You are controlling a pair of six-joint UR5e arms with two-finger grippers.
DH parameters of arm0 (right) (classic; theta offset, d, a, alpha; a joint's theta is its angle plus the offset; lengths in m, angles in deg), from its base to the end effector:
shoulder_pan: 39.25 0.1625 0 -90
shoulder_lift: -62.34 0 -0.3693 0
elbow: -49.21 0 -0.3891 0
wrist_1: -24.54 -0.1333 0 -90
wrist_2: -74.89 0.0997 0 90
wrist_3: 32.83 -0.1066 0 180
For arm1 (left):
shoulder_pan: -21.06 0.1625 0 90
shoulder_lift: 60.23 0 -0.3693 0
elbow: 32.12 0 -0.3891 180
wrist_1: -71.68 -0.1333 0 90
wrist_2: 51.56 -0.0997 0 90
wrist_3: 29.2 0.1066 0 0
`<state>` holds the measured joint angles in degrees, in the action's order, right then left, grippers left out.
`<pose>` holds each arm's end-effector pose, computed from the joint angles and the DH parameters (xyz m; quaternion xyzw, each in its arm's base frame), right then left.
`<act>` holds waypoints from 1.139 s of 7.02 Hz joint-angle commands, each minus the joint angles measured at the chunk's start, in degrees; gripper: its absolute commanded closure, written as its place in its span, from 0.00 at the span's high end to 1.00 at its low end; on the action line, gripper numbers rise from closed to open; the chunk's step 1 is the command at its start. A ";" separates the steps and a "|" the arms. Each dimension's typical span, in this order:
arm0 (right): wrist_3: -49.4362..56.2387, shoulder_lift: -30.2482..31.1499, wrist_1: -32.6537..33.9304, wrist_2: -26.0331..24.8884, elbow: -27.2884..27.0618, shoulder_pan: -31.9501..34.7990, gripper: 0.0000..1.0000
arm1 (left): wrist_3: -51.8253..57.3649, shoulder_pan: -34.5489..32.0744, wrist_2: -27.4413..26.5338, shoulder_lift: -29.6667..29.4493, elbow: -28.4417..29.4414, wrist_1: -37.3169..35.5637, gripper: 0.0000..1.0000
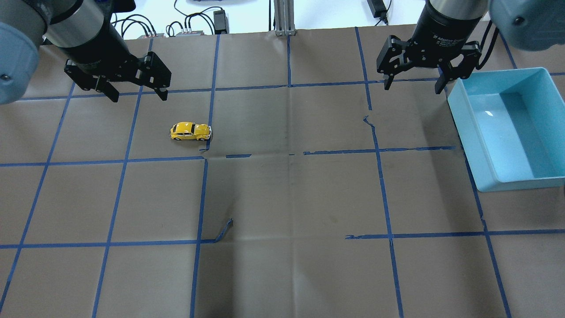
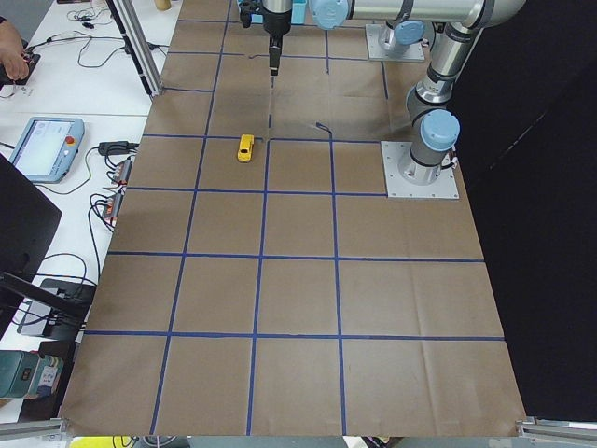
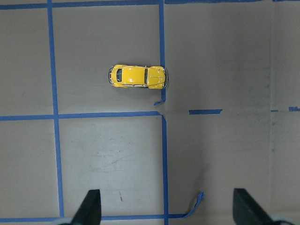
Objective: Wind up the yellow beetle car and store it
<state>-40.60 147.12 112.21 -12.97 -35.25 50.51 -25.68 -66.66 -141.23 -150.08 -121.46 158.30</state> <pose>0.1351 -0.5192 0.4225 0.0701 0.9972 0.0187 0.0175 -0.1141 -0.5003 0.4383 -0.0109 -0.9993 0.0367 0.0010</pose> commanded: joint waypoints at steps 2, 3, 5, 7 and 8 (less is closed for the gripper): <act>-0.76 -0.67 0.14 -1.44 0.09 0.68 1.00 | 0.00 0.00 -0.07 0.03 0.04 -0.05 1.00; -0.84 -0.67 -0.03 -1.44 0.09 0.68 1.00 | 1.65 0.18 0.02 -0.06 0.65 0.04 1.00; -0.84 -0.58 -0.04 -1.44 0.17 0.60 1.00 | 6.21 0.44 -0.15 0.12 0.66 0.13 1.00; -0.49 -1.28 2.24 -1.44 0.18 0.51 1.00 | 15.32 0.53 -0.16 -0.41 0.74 0.04 1.00; -0.67 -1.72 2.16 -1.62 0.18 0.33 1.00 | 19.03 0.44 -0.16 -1.19 1.00 0.13 1.00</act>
<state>-41.12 145.84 113.93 -14.46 -35.06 50.98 -11.60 -66.18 -141.42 -150.55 -120.68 158.39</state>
